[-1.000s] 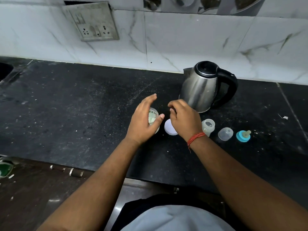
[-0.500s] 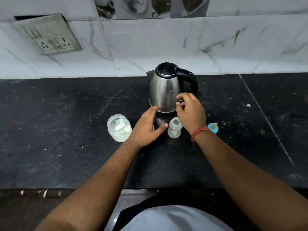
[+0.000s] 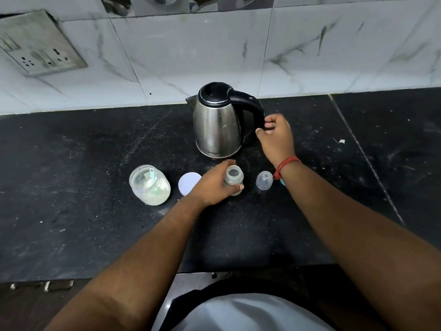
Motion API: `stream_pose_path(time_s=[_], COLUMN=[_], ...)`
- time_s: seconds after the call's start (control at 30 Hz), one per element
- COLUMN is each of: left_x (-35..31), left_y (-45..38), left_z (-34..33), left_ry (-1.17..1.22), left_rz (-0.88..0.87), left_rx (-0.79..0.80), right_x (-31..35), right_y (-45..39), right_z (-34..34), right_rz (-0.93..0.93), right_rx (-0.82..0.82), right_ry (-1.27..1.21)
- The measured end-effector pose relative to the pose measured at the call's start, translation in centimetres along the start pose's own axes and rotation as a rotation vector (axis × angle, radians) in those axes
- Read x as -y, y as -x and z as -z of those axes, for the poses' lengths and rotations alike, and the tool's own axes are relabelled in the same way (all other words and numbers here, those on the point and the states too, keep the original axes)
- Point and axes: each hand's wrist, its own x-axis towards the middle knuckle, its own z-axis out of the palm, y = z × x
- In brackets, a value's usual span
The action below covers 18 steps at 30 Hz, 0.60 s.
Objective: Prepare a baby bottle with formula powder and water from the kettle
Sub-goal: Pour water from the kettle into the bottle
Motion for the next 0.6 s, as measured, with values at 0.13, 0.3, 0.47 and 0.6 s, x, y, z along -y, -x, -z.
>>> stream_pose_path(time_s=[0.13,0.3,0.47,0.6], left_x=[0.1,-0.3,-0.3,0.0], left_y=[0.3,1.0,2.1,2.8], left_z=[0.0,1.4,3.7,5.1], left_ry=[0.05,0.086,0.124,0.174], left_rz=[-0.01,-0.001,-0.018,-0.038], left_rx=[-0.02,-0.161,-0.291,-0.376], right_x=[0.7,1.9,2.6,2.1], right_y=[-2.7,-5.6,-5.9,-4.9], right_z=[-0.8,-1.0,-1.4,-1.6], right_rz=[-0.071,-0.086,-0.101,-0.068], right_rx=[0.031,0.156,0.267,0.311], right_ry=[-0.044,-0.084,-0.142,-0.167])
